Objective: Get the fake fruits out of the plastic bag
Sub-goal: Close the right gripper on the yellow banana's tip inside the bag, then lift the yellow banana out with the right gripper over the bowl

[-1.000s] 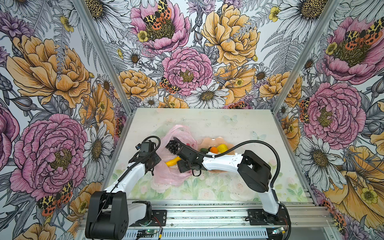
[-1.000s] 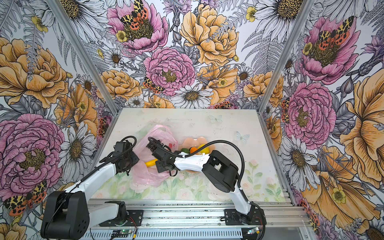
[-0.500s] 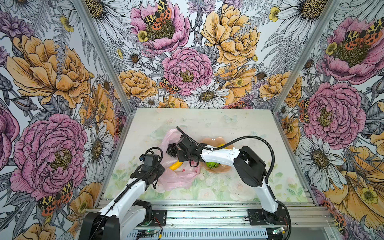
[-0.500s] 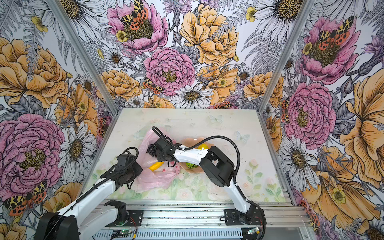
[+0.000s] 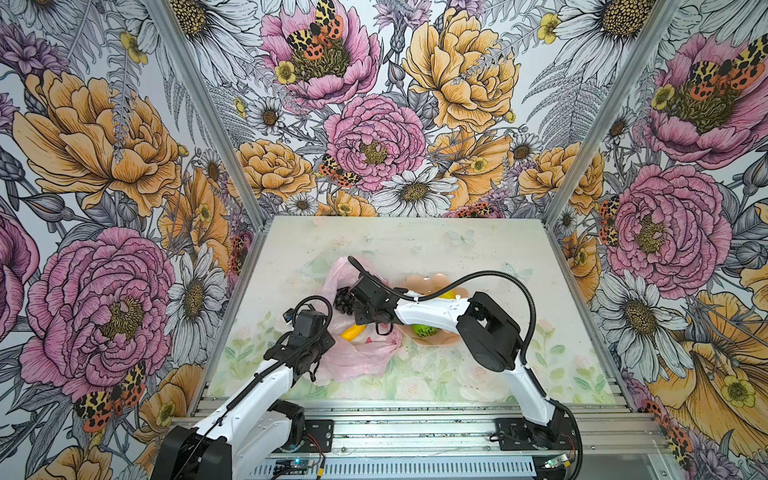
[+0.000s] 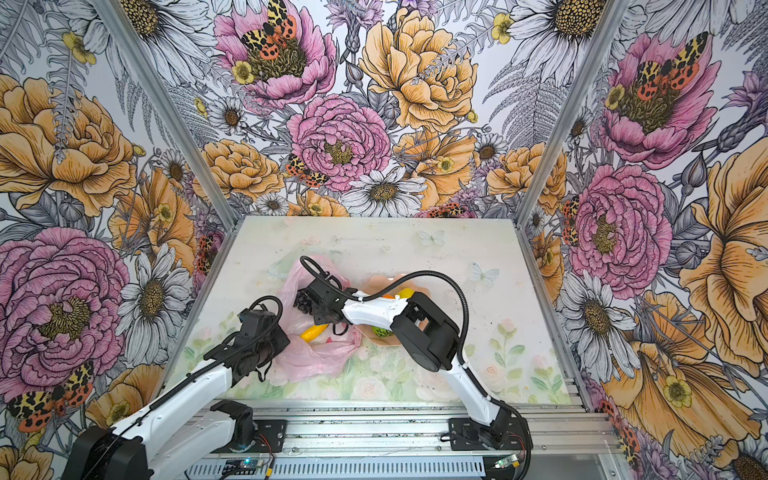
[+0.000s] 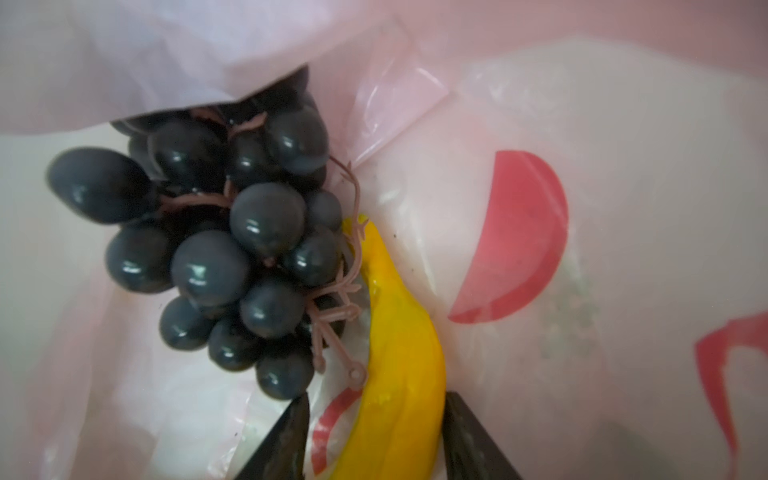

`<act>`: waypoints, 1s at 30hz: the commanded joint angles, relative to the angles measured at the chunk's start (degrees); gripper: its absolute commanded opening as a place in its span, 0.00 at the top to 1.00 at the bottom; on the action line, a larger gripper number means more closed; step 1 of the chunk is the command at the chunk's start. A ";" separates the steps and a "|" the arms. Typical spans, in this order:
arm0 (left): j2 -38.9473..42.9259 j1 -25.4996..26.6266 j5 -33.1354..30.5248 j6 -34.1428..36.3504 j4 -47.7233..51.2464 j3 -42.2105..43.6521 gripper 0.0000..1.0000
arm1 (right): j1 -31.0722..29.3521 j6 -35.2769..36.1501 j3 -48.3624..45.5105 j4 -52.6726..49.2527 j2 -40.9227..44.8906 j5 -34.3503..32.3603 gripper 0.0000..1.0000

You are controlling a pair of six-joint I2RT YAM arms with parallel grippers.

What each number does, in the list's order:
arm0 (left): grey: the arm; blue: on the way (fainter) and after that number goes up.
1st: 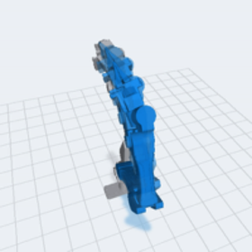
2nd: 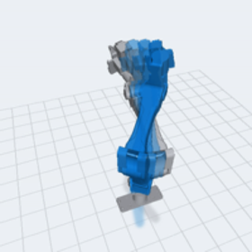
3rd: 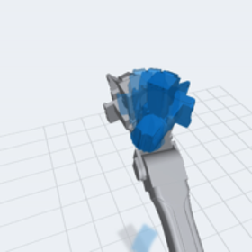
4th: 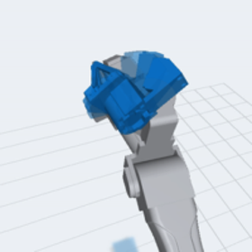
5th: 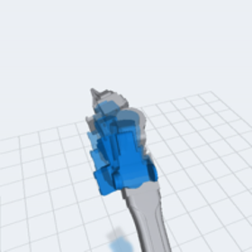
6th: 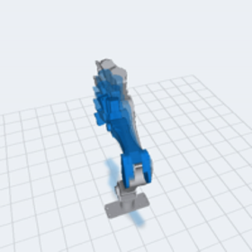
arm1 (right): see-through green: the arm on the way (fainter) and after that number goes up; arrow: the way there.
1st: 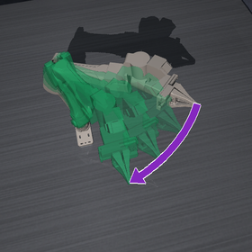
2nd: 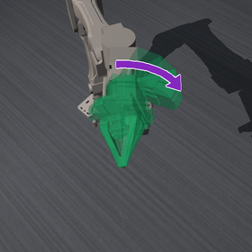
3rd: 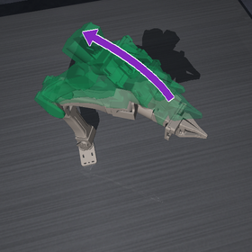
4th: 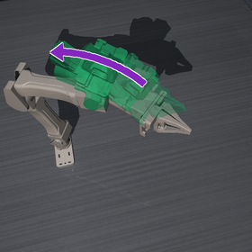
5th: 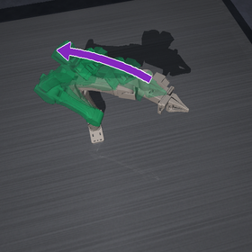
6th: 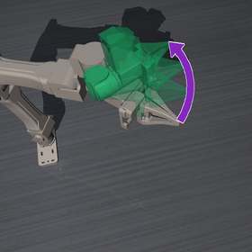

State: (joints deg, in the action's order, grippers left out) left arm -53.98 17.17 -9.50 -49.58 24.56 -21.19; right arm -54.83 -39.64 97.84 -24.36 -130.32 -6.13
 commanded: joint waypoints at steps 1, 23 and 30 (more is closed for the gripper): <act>0.80 0.83 -1.76 0.08 -1.62 0.58 0.96 | -0.40 1.63 2.78 -3.52 -2.28 -2.92 0.49; 1.11 0.89 -3.70 0.99 -1.54 0.38 0.97 | 1.38 5.71 3.51 -5.35 -2.04 -6.00 0.71; 0.63 0.78 -4.23 1.77 -1.42 -0.40 0.96 | 1.48 7.11 3.51 -5.61 0.87 -6.17 0.76</act>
State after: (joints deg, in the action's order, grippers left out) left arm -53.56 17.52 -11.70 -49.10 24.10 -21.19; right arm -53.63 -33.82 100.27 -29.50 -130.98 -11.99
